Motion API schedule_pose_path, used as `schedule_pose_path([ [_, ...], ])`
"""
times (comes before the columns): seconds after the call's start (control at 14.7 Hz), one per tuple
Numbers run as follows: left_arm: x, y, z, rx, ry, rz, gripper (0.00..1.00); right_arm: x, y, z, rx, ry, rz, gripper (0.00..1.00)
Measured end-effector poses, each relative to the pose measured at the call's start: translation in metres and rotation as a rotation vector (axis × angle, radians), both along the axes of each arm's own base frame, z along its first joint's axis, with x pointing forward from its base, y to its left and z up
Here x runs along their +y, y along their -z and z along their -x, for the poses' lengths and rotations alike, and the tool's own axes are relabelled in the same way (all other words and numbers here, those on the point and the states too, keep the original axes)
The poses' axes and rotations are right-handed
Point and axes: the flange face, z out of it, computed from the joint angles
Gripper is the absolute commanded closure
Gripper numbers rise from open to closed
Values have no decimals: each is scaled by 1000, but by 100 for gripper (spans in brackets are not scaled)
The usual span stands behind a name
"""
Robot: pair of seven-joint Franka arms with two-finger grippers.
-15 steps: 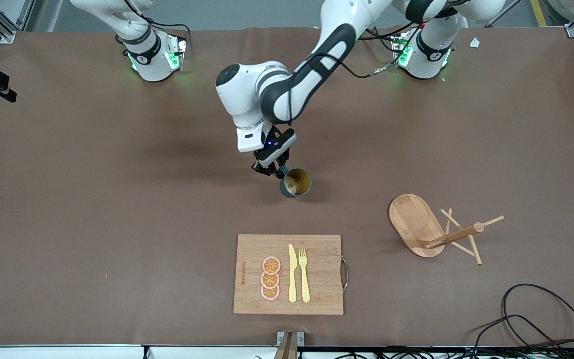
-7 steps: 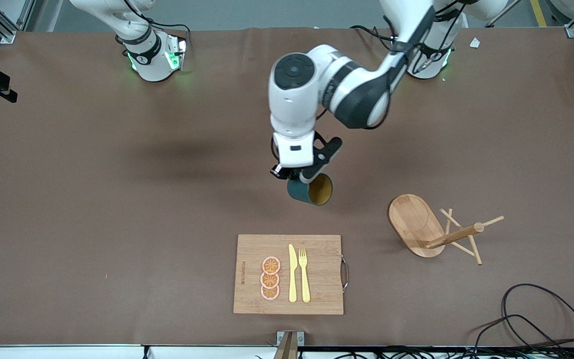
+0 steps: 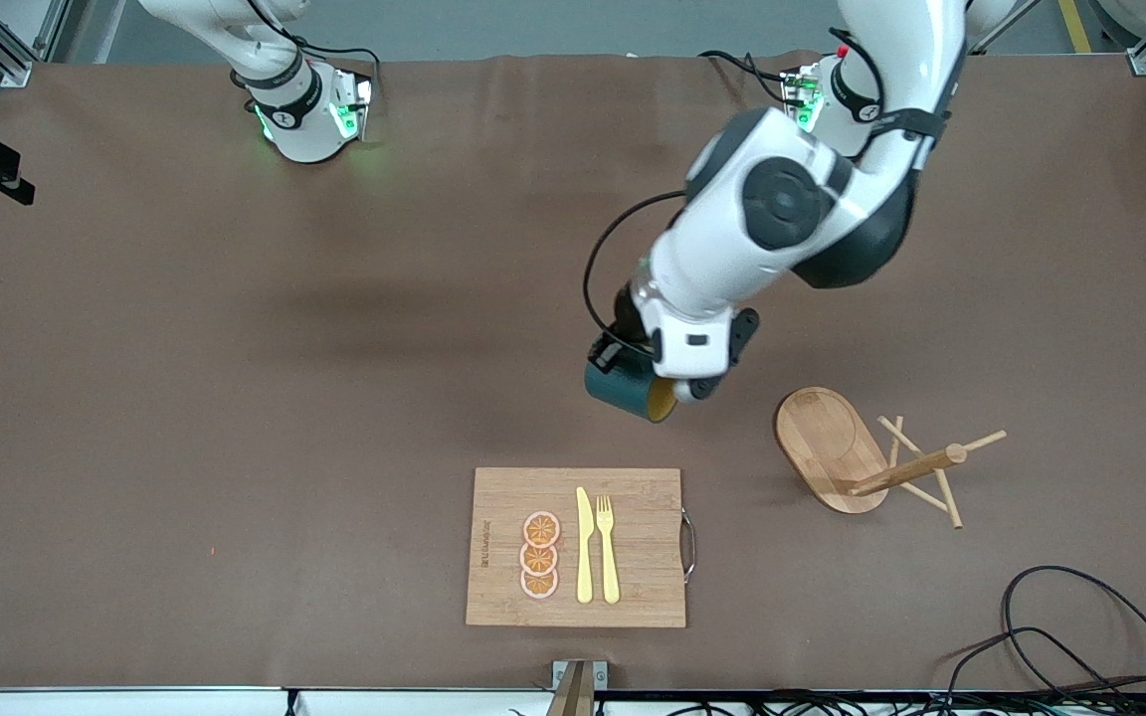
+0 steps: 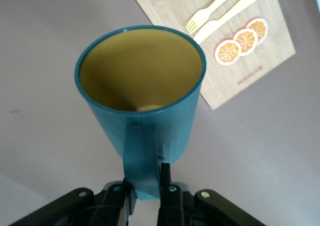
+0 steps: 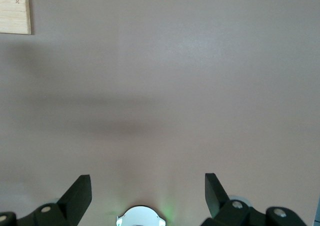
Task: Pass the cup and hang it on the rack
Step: 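Lift the teal mug with the left gripper toward the wooden rack, then hook the mug handle onto a rack peg with the left gripper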
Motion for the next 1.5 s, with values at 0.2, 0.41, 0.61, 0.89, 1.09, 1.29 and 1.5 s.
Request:
schedule_pose_path([
  [0.2, 44, -2, -23, 61, -13, 122, 100, 0, 0, 0, 0, 0, 0, 0],
  [0.41, 87, 2, -41, 111, -11, 231, 100, 1, 0, 0, 0, 1, -7, 0],
  [0.61, 130, 8, -57, 152, -13, 335, 100, 2, 1, 0, 0, 35, -18, 0],
  [0.89, 179, 24, -65, 190, 31, 425, 100, 2, 1, 0, 0, 50, -23, 0],
  [1.09, 210, 47, -66, 201, 69, 499, 100, 1, 1, 0, 1, 51, -24, 0],
  [1.29, 255, 70, -65, 205, 106, 544, 99, 1, 1, 0, 1, 52, -24, 0],
  [1.5, 293, 75, -64, 206, 134, 578, 99, -1, 1, 0, 0, 45, -23, 0],
])
